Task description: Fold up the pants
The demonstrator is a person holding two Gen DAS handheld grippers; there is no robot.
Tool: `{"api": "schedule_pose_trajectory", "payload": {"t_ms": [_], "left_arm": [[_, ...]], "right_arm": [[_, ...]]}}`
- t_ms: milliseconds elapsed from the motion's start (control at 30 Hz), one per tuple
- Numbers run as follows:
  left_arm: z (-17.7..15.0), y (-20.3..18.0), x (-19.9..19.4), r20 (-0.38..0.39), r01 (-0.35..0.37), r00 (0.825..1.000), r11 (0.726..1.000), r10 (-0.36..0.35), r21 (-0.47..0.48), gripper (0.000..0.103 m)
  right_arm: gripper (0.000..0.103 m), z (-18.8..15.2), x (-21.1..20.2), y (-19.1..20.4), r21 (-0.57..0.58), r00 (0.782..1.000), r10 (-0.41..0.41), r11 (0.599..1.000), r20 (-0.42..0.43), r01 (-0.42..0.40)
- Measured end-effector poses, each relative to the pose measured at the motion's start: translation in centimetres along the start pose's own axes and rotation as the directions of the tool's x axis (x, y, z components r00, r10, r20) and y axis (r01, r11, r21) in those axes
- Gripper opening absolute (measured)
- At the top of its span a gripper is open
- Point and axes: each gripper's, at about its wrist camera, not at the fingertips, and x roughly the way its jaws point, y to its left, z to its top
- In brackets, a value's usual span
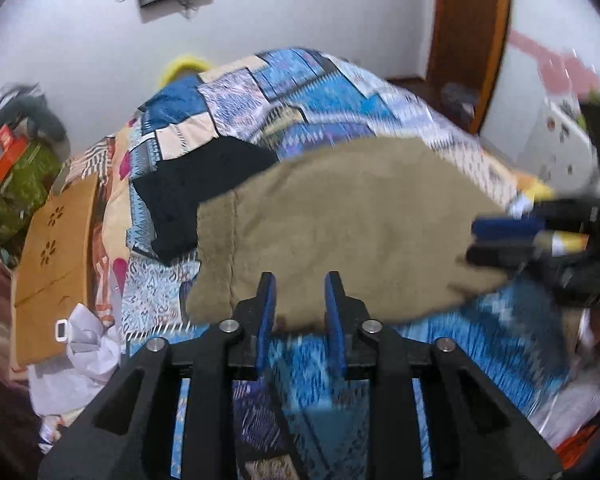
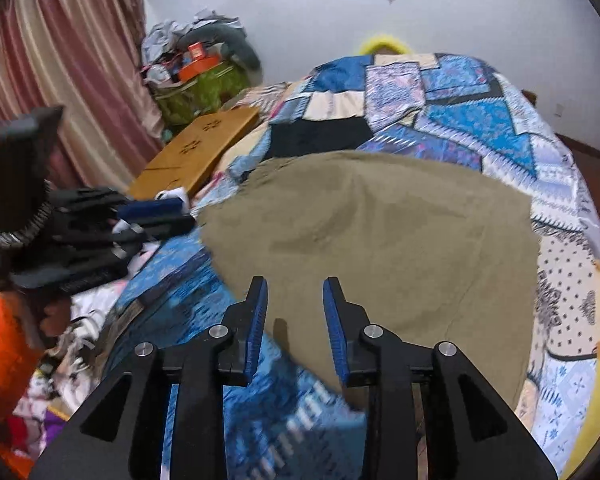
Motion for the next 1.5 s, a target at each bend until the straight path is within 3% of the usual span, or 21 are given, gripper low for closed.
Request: {"api": "schedule_pose_trajectory", "payload": {"t_ms": [100,267,500,567,633,800,1000,1100,1200,1267,1500], "left_arm": [[1.0,1.0,2.3,-0.027,0.016,0.999,0.997,-0.018,-0.073,0.031],[-0.6,1.4,7.3,-0.151,-0.021,0.988,0.996,0.008,-0.082,0.031],[-3.0,1.8,6.8,-0.137,-0.066,0.989,0.998,0.064,-0.009,0.033],[-3.3,2.5,6.5,-0.141,-0.121,0.983,0.993,0.120,0.002,0.043],[-3.5,3.9,6.3,-0.147,-0.151,0.978,0.988,0.145,-0.026,0.047],[-3.7,8.0,6.2,-0.172,-0.080,0.984,0.982,0.051,-0.169,0.063],[-3.5,7.8,6.9,-0.193,-0.094,0.979,0.988,0.069,-0.124,0.071],[-2.7,7.9,6.1,-0.190,-0.129,0.976,0.982,0.102,-0.139,0.071],[-1.2,7.8,4.8,-0.137,-0.186,0.976,0.975,0.169,-0.125,0.071],[-0.1,8.0,4.7,-0.120,-0.170,0.981,0.976,0.154,-0.136,0.072],[4.5,8.9,7.3,-0.123,-0.183,0.978,0.975,0.168,-0.127,0.076]], "right_arm": [[0.026,-0.1,1.4,-0.2,0.013,0.999,-0.023,1.000,-0.027,0.024],[0.026,-1.9,3.1,-1.3,0.034,0.994,-0.022,0.999,-0.104,0.026],[0.026,-4.0,-0.1,-4.0,0.113,0.996,-0.040,0.992,-0.079,0.049],[0.023,-5.0,-1.3,-5.0,0.148,0.998,-0.043,0.988,-0.056,0.051],[0.022,-5.8,-2.2,-5.8,0.192,0.999,-0.044,0.980,-0.015,0.046],[0.022,-7.5,-4.4,-7.0,0.256,0.994,-0.106,0.962,0.014,0.099],[0.022,-8.4,-5.6,-7.5,0.246,0.989,-0.146,0.959,0.006,0.140],[0.023,-7.8,-5.9,-7.9,0.229,0.991,-0.129,0.965,-0.028,0.132],[0.030,-6.7,-6.7,-8.9,0.234,0.990,-0.134,0.962,-0.042,0.140],[0.042,-5.8,-7.3,-9.6,0.231,0.988,-0.153,0.961,-0.023,0.154],[0.048,-1.2,-7.8,-13.3,0.253,0.968,-0.243,0.942,0.058,0.222]]}}
